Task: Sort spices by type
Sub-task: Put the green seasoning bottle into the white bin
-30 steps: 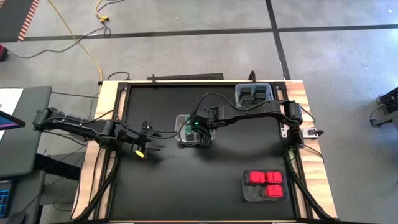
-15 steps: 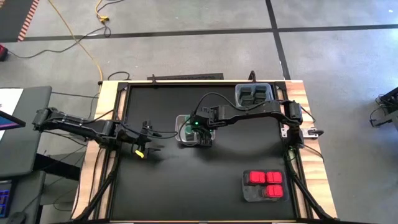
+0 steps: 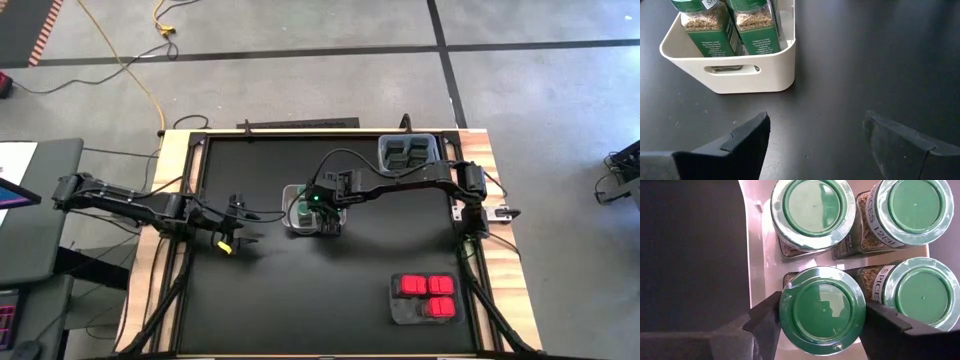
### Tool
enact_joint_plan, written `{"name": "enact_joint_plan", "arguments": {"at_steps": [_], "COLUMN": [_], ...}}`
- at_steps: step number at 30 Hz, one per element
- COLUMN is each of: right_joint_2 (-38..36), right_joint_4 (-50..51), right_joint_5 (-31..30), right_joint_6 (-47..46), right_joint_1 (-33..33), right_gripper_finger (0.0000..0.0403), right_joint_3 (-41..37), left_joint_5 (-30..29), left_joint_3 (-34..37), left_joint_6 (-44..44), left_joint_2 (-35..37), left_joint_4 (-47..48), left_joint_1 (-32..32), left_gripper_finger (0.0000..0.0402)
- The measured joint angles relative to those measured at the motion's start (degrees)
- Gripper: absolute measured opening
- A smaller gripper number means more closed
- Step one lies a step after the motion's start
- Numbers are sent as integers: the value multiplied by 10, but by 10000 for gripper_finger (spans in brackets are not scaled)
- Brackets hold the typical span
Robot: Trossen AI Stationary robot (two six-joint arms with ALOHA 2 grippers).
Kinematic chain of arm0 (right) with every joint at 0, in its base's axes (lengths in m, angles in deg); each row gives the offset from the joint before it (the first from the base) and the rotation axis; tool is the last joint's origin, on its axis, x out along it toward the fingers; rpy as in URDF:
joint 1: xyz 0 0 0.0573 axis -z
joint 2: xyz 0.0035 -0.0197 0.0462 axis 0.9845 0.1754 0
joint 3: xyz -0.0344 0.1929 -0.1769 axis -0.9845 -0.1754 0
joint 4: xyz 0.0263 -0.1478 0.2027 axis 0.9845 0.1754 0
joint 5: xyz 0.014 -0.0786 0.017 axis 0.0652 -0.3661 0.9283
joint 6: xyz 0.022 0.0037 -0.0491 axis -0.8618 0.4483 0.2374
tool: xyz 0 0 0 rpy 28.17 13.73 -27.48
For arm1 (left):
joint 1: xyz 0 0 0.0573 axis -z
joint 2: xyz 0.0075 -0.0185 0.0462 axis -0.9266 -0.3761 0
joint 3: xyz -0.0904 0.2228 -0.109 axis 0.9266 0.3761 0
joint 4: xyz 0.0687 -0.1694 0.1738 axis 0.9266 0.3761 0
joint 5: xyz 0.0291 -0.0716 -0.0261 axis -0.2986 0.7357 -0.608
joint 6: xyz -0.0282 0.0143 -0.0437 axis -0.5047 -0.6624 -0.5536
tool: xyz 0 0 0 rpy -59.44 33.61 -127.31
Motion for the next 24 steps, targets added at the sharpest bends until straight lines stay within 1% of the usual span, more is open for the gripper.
{"name": "enact_joint_plan", "arguments": {"at_steps": [17,20,24], "right_joint_2": [0,0,0], "right_joint_4": [0,0,-1], "right_joint_5": [1,1,1], "right_joint_6": [-7,-6,-11], "right_joint_1": [3,5,7], "right_gripper_finger": [258,268,294], "right_joint_3": [0,0,0], "left_joint_5": [0,0,0], "left_joint_3": [0,0,0], "left_joint_6": [-1,-1,-1], "left_joint_2": [0,0,0], "left_joint_4": [0,0,0], "left_joint_1": [0,0,0], "left_gripper_finger": [306,306,306]}}
